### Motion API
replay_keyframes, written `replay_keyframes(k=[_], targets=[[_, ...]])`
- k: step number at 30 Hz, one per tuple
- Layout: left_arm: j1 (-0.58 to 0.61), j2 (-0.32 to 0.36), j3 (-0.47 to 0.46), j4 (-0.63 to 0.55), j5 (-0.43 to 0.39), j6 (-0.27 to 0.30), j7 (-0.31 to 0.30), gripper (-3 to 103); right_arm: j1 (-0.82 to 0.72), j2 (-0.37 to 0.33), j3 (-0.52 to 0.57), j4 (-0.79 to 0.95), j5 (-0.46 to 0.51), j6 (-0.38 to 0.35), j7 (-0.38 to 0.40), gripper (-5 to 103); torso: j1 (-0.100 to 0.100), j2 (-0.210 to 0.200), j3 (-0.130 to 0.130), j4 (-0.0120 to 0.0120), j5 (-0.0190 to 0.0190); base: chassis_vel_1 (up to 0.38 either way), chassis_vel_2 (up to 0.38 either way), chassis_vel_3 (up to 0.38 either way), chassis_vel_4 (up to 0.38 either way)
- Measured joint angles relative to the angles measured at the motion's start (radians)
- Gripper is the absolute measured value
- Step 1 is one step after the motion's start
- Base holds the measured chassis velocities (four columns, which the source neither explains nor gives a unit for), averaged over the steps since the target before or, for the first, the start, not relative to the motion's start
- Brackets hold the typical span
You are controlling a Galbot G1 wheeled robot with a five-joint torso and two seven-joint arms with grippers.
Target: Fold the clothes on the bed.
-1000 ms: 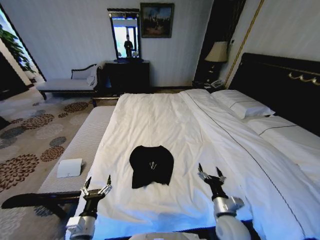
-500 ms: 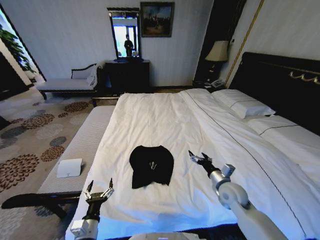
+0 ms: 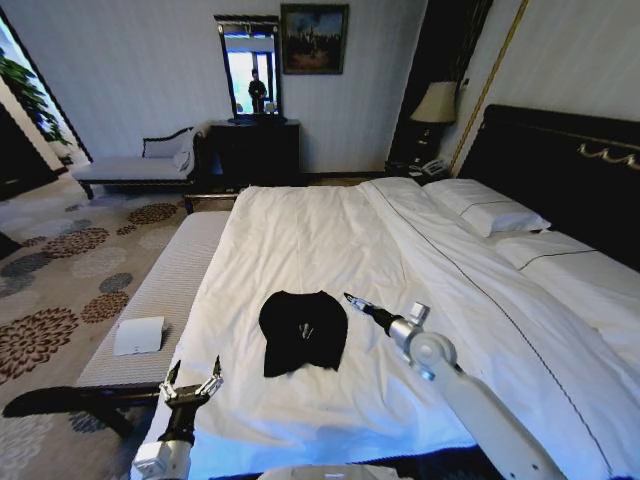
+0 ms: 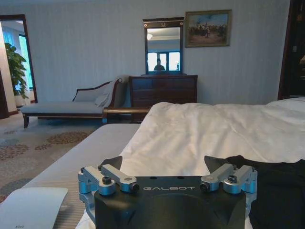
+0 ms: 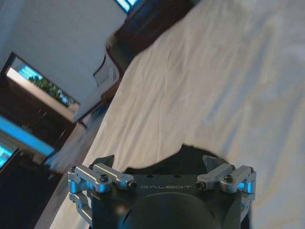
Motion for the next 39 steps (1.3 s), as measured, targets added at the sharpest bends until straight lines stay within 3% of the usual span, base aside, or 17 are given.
replay_keyframes(k=[4,12,20,27,39], targets=[[0.004,-0.011,0.007,-0.006,0.023,0.0,0.0,98,0.058,0.0,-0.036,-0.082,-0.015,-0.048,-0.053,100,0.0,0.0,0.0,0.0,0.0,0.0,0.0,0.0,0.0],[0.03,-0.01,0.005,-0.036,0.069,0.002,0.0,96,0.236,0.046,-0.127,-0.335,-0.112,-0.055,-0.161,100,0.0,0.0,0.0,0.0,0.0002,0.0,0.0,0.0,0.0],[0.065,-0.015,-0.002,-0.074,0.081,0.003,0.0,98,0.356,0.091,-0.14,-0.472,-0.146,-0.102,-0.194,100,0.0,0.0,0.0,0.0003,0.0,0.0,0.0,0.0,0.0],[0.072,-0.014,0.01,-0.085,0.096,0.002,0.0,98,0.358,0.098,-0.162,-0.483,-0.201,-0.16,-0.202,100,0.0,0.0,0.0,-0.0003,0.0,0.0,0.0,0.0,0.0],[0.123,-0.018,0.014,-0.118,0.101,0.009,0.0,98,0.352,0.225,-0.157,-0.612,-0.309,-0.162,-0.276,100,0.0,0.0,0.0,0.0001,0.0001,0.0,0.0,0.0,0.0]])
